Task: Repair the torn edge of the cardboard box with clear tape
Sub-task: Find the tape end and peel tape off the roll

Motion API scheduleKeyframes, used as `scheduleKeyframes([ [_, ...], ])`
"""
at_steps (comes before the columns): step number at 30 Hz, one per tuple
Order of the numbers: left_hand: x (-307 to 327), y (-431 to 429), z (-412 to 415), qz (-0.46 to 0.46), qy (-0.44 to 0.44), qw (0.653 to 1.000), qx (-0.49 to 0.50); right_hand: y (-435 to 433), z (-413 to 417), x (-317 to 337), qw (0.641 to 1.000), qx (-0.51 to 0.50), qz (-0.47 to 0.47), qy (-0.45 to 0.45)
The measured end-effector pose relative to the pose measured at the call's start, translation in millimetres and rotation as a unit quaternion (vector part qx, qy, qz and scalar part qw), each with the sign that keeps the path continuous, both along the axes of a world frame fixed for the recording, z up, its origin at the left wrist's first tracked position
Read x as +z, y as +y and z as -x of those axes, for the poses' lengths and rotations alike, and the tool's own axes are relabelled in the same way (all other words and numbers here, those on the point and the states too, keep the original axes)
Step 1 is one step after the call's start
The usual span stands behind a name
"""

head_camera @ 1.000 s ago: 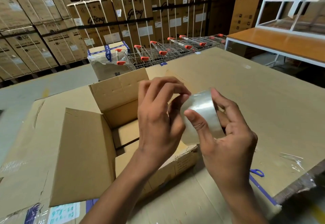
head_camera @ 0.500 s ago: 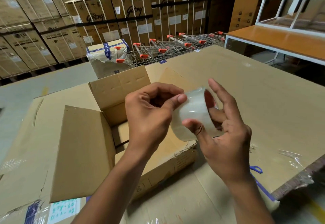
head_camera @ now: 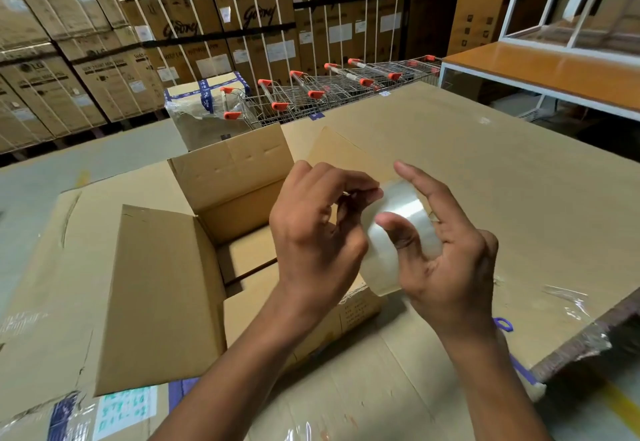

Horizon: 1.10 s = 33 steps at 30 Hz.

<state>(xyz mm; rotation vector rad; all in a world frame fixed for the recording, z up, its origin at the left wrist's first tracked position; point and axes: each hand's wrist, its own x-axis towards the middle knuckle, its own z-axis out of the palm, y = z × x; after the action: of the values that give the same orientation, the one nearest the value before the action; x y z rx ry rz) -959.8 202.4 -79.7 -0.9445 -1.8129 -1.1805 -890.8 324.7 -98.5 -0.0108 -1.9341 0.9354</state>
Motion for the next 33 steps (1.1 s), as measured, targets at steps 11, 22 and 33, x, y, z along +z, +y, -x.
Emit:
scheduleKeyframes([
  [11,3,3,12,-0.023,-0.148,0.988,-0.034,35,2,-10,0.916,0.236,0.169,-0.277],
  [22,2,2,24,0.009,-0.214,0.977,-0.015,26,0,-21,0.927,0.089,0.085,-0.355],
  [33,3,-6,23,0.099,-0.170,0.980,-0.003,26,10,-22,0.890,0.087,0.086,-0.439],
])
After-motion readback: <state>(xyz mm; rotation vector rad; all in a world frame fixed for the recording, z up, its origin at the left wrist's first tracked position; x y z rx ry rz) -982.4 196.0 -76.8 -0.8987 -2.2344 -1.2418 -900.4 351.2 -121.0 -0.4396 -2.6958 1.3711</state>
